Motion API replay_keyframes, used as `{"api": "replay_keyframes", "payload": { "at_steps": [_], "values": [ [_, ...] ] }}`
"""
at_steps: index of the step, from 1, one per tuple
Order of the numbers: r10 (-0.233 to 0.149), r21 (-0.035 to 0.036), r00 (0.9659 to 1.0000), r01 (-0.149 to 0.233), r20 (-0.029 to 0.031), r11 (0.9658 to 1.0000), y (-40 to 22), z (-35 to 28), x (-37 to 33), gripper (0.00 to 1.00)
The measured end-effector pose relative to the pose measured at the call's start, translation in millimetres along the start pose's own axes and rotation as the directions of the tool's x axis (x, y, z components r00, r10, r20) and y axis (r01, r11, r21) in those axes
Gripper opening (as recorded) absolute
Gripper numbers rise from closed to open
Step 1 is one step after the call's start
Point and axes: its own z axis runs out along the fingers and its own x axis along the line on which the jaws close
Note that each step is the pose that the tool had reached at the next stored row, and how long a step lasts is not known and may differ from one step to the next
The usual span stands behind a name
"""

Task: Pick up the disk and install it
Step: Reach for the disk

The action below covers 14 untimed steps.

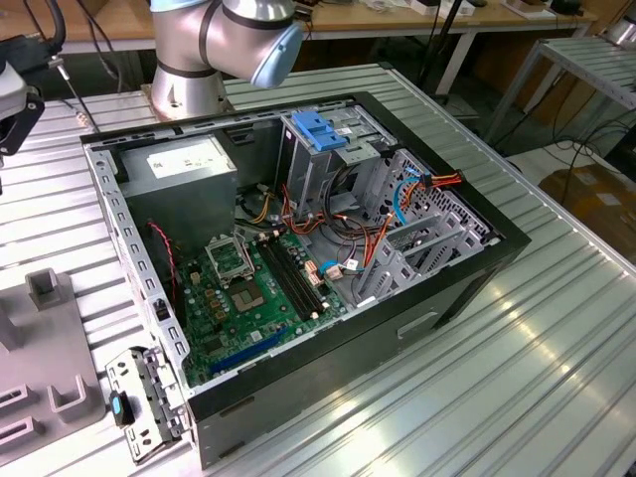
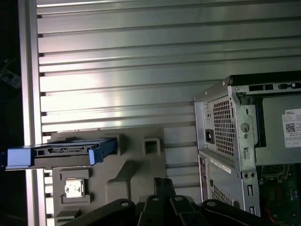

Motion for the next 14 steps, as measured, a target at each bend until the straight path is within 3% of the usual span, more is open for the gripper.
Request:
{"api": "replay_keyframes", "payload": {
  "at_steps": [14],
  "values": [
    [0.000,0.0001,1.0000,0.000,-0.0020,1.0000,-1.2,0.7,15.3,0.11]
  ]
}}
